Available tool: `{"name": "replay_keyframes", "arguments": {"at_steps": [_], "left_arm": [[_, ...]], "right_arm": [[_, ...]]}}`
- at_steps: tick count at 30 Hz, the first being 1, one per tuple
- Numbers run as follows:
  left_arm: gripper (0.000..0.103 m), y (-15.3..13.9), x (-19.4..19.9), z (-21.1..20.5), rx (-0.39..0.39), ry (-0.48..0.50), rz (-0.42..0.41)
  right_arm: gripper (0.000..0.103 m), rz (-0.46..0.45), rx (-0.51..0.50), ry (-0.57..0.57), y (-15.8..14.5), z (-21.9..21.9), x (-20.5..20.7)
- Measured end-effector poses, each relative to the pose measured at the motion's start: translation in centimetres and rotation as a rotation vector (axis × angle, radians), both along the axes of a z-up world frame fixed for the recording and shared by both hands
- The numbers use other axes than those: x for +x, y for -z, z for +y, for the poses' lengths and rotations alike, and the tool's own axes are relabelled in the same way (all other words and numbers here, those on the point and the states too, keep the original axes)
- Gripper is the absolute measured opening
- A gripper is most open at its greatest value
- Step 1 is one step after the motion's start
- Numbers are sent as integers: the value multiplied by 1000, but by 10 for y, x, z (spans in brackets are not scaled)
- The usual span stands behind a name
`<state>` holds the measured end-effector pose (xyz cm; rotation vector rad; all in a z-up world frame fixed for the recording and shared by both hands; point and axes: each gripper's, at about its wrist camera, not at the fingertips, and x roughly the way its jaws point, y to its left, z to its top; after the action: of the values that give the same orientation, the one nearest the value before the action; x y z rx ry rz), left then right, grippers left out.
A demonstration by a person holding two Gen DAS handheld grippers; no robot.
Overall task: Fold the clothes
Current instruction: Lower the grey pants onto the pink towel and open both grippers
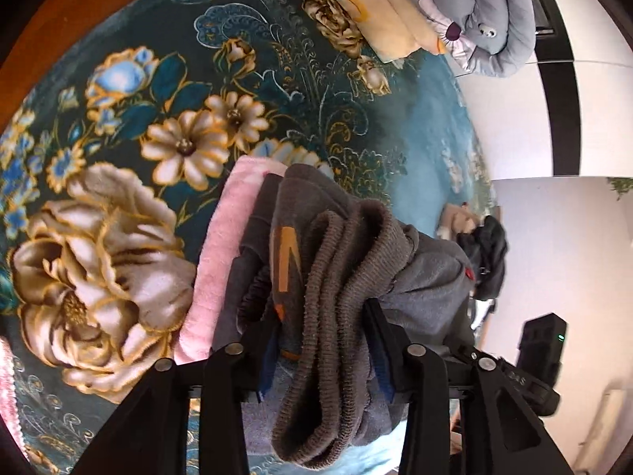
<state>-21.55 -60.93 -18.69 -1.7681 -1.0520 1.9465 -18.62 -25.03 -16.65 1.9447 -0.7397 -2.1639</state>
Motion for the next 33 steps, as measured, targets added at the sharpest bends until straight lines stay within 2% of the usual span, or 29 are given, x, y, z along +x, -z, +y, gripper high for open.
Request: {"name": "replay_keyframes", "arguments": {"at_steps": [3, 7, 10, 13, 16, 20, 24, 26, 28, 33], "left_arm": [[55, -10, 8, -13, -32, -30, 10], [55, -43, 21, -26, -93, -67, 80], [55, -68, 36, -11, -145, -3, 174], [55, -83, 51, 10, -193, 70, 251], [55, -74, 56, 32, -222, 124, 263], [55, -46, 57, 49, -237, 140, 226], [55, -7, 48, 51, -260, 116, 165], [55, 3, 47, 51, -257, 130, 149], [55, -6, 51, 50, -254, 123, 152], [55, -34, 71, 47, -278, 114, 180]], "right_arm": [[32, 12, 31, -20, -8, 2, 3], [40, 66, 139, -65, -28, 4, 7], [42, 141, 255, -87, -51, 2, 16], [45, 220, 232, -106, -68, -13, 38], [45, 236, 232, -228, -61, -47, 54], [45, 191, 220, -291, -33, -75, 59], [45, 131, 217, -252, -4, -79, 48], [45, 98, 221, -246, 6, -80, 45], [45, 81, 223, -250, 6, -82, 45], [46, 173, 214, -289, -40, -82, 62]]}}
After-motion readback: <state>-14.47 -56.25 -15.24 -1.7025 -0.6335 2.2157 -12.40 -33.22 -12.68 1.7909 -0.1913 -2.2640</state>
